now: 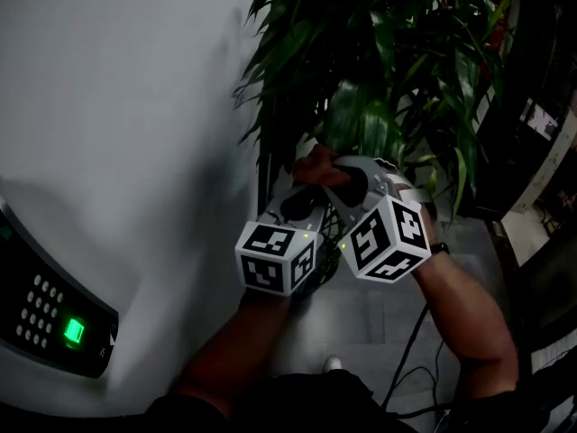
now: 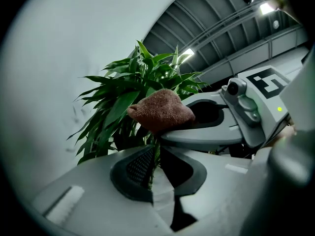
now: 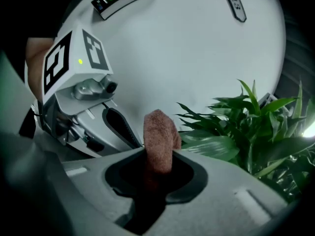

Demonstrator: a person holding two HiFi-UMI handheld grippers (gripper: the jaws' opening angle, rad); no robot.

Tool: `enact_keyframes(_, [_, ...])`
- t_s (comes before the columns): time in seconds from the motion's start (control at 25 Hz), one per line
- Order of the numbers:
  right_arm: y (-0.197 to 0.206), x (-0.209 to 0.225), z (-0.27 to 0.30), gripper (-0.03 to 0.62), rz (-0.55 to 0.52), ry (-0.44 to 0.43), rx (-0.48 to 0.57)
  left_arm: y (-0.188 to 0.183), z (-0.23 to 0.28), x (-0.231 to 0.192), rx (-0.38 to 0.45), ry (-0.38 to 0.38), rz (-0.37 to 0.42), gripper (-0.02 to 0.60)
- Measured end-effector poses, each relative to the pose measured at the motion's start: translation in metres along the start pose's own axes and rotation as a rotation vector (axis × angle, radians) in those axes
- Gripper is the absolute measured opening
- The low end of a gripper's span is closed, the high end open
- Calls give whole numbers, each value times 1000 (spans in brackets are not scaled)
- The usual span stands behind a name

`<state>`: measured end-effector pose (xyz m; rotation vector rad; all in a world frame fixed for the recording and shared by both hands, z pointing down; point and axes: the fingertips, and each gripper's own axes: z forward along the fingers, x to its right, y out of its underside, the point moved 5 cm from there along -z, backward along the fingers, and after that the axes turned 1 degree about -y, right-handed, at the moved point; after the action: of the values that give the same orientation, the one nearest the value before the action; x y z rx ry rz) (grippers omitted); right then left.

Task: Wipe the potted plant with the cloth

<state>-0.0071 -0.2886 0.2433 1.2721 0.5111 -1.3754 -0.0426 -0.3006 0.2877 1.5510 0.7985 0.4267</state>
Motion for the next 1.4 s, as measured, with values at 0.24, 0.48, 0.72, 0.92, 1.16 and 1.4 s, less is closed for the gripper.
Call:
enact_keyframes(0.24, [-2, -22, -13, 72, -7, -24, 46, 11, -7, 1, -38, -30, 18, 58])
enact_keyframes(0.48, [8, -27, -40, 72, 14, -10, 83, 10, -14, 14, -11, -16, -20, 77])
enact_keyframes(0.72, [30, 13, -77, 72, 46, 72, 88, -7, 9, 43, 34, 26, -25, 101])
enact_keyframes(0.92, [60, 55, -88, 72, 72, 150, 93, -4, 27, 63, 12, 77, -82, 149])
enact_keyframes(1.16, [71, 90, -78, 72, 106, 170, 116, -19, 27, 75, 61, 123, -170, 167])
enact_keyframes(1.4, [69, 108, -55, 72, 60, 194, 123, -12, 44, 57, 42, 55, -167, 176])
